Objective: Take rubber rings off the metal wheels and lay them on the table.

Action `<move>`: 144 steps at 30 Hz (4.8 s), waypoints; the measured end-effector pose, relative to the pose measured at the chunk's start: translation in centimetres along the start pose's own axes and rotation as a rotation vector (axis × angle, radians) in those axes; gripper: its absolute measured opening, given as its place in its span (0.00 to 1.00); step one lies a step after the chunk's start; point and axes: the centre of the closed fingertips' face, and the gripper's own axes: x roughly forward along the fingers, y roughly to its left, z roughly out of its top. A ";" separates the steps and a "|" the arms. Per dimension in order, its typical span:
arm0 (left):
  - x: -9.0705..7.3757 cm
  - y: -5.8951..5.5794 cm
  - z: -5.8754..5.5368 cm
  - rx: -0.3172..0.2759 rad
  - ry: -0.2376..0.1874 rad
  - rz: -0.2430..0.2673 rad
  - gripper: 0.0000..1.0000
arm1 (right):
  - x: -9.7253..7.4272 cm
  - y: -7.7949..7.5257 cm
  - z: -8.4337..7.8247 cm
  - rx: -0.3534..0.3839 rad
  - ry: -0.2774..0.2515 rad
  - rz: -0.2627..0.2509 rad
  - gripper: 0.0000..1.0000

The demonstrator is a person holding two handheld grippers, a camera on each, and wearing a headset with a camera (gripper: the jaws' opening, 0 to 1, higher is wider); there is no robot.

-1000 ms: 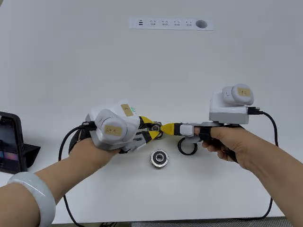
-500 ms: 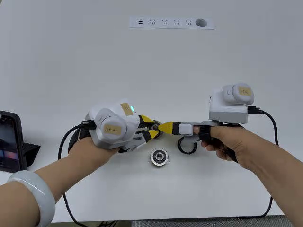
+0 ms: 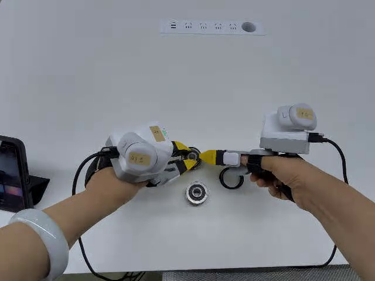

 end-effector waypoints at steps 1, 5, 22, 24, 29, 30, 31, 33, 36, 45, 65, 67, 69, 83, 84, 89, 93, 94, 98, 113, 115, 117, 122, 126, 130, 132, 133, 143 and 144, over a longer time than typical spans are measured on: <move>0.0 0.0 0.1 0.006 -0.003 0.000 0.14 | 0.0 0.0 0.0 0.001 0.000 -0.001 0.02; -0.1 0.0 0.4 0.018 -0.020 -0.001 0.17 | 0.0 -0.1 -0.1 0.000 0.003 -0.008 0.02; -1.0 0.2 0.4 0.024 -0.041 0.015 0.33 | 0.0 0.8 0.0 -0.003 0.000 0.018 0.02; -1.1 0.3 0.3 0.020 -0.041 0.019 0.35 | -0.1 1.0 0.0 -0.004 -0.002 0.025 0.02; -1.3 0.2 0.1 0.011 -0.048 0.022 0.41 | -0.2 1.6 0.1 -0.004 -0.011 0.046 0.02; -1.4 0.2 0.1 0.009 -0.050 0.024 0.42 | -0.3 1.8 0.2 -0.003 -0.014 0.050 0.02; -1.4 0.2 0.1 0.005 -0.051 0.025 0.44 | -0.4 1.9 0.1 -0.002 -0.016 0.052 0.02; -1.5 0.2 0.0 0.002 -0.053 0.027 0.46 | -0.6 2.4 0.2 -0.002 -0.024 0.060 0.02; -1.7 0.2 -0.2 -0.004 -0.054 0.028 0.47 | -1.0 3.0 0.2 -0.003 -0.034 0.073 0.02; -2.2 0.2 -0.6 -0.023 -0.060 0.034 0.53 | -3.0 3.4 -0.4 0.012 -0.072 0.085 0.02; -3.0 -0.3 -1.4 -0.045 -0.055 0.041 0.56 | -7.3 -0.5 -2.7 0.100 -0.117 -0.015 0.02; -3.1 -0.3 -1.4 -0.048 -0.054 0.042 0.56 | -7.4 -0.9 -2.8 0.107 -0.116 -0.026 0.02; -3.1 -0.4 -1.5 -0.048 -0.052 0.042 0.55 | -7.5 -1.5 -3.0 0.114 -0.113 -0.043 0.02; -3.5 -0.5 -1.9 -0.053 -0.043 0.045 0.54 | -7.3 -2.9 -3.6 0.009 -0.071 -0.116 0.09; -3.6 -0.5 -1.8 -0.054 -0.044 0.045 0.54 | -7.2 -2.9 -3.7 -0.008 -0.058 -0.125 0.10; -4.1 -0.5 -1.8 -0.059 -0.050 0.053 0.54 | -7.3 -3.0 -3.9 -0.138 -0.019 -0.158 0.16; -4.6 -0.7 -1.9 -0.069 -0.054 0.059 0.54 | -7.3 -2.9 -3.9 -0.186 -0.013 -0.157 0.20; -4.7 -0.7 -2.0 -0.073 -0.056 0.060 0.54 | -7.3 -2.8 -3.8 -0.208 -0.014 -0.159 0.22; -5.3 -1.2 -1.9 -0.083 -0.069 0.057 0.54 | -7.5 -2.7 -3.9 -0.284 -0.011 -0.166 0.28; -8.2 -3.1 -1.6 -0.151 -0.134 0.054 0.62 | -8.8 -1.5 -5.6 -0.560 0.000 -0.194 0.64; -8.6 -3.3 -1.6 -0.162 -0.139 0.058 0.64 | -9.0 -1.4 -6.1 -0.577 0.010 -0.203 0.68; -8.9 -3.5 -1.7 -0.165 -0.141 0.060 0.65 | -9.1 -1.2 -6.6 -0.606 0.019 -0.202 0.69; -9.6 -4.3 -2.0 -0.157 -0.135 0.055 0.69 | -9.3 -0.9 -6.9 -0.673 0.007 -0.220 0.76; -10.1 -4.6 -2.3 -0.154 -0.130 0.058 0.71 | -9.5 -0.4 -6.9 -0.699 -0.006 -0.217 0.81; -10.7 -4.9 -2.7 -0.175 -0.130 0.066 0.75 | -9.6 -0.6 -7.2 -0.731 0.011 -0.236 0.84; -11.0 -5.2 -2.9 -0.185 -0.133 0.070 0.79 | -9.6 -0.4 -7.3 -0.729 0.003 -0.233 0.86; -11.1 -5.3 -3.0 -0.190 -0.132 0.070 0.81 | -9.7 -0.4 -7.2 -0.732 -0.006 -0.235 0.87; -11.9 -6.2 -3.4 -0.184 -0.152 0.079 0.88 | -10.4 0.2 -6.9 -0.774 -0.070 -0.265 0.99; -11.9 -6.2 -3.4 -0.184 -0.151 0.084 0.90 | -10.4 0.2 -6.9 -0.775 -0.070 -0.267 0.99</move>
